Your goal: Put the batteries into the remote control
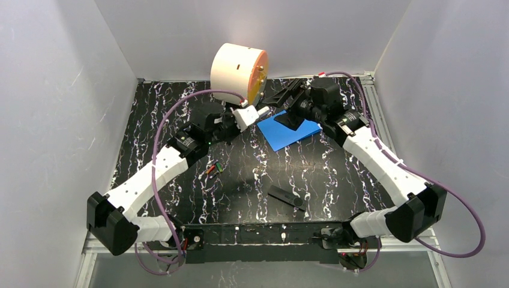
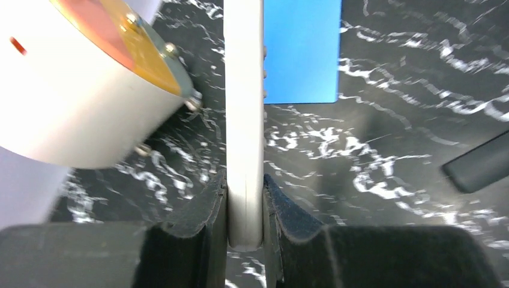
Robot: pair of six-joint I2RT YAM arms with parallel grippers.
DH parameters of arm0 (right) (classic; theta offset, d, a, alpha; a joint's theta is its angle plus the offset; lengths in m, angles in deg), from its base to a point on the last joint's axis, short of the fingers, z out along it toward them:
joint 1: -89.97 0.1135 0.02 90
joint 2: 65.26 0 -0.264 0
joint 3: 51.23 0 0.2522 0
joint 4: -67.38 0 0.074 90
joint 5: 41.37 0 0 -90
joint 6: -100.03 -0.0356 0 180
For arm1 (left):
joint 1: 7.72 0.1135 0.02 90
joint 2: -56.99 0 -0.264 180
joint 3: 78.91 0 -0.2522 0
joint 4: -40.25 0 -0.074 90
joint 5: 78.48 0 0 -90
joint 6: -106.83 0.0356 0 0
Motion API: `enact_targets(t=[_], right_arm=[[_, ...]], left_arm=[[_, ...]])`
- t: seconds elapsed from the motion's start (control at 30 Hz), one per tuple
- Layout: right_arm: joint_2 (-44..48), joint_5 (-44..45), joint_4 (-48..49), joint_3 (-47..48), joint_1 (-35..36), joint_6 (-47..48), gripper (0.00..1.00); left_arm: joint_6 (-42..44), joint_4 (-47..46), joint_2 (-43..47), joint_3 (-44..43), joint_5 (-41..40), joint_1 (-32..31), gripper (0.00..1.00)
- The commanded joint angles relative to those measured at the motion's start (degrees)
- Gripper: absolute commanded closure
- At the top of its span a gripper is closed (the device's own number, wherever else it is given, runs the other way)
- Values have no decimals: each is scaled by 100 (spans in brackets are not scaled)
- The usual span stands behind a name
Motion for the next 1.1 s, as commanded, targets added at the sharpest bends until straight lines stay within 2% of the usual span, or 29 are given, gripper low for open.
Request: enact_targets(t=[0.0,0.13,0.3,0.43,0.63,0.77,0.83,0.9,0.93,0.97,1.0,1.07], right_arm=[[-214,-595,260,387,-6,-870,15],[-223,-354,-207,435,-8,-1321,17],[-364,-416,-535,482,-9,-1780,24],[-369,-374,102,286,-13,-2144,38],[-558,-414,422,364,-11,-2429,44],[-461,-319,362,223,-15,-2555,59],[-335,-200,458,74,-15,-2652,69],[-246,-146,529,-16,-15,-2704,73],[-230,-117,557,-28,-14,-2706,76],[-212,-101,598,-43,-18,-2691,76],[-192,-70,697,-71,-18,-2672,77],[-125,13,1062,-192,-19,-2594,79]], left_arm=[[2090,-1089,235,243,-271,-38,100],[2545,-1693,303,479,-145,-43,100],[2931,-1829,312,510,-78,-75,100],[3363,-2309,433,788,-117,-150,100],[3641,-2477,494,858,-163,-240,100],[3539,-2548,457,795,-256,-243,100],[3511,-2550,472,801,-266,-244,100],[3404,-2550,489,793,-301,-245,100],[3313,-2550,494,788,-327,-241,97],[3176,-2550,498,774,-370,-241,85],[3001,-2550,503,750,-441,-248,68],[2469,-2550,554,712,-634,-249,27]])
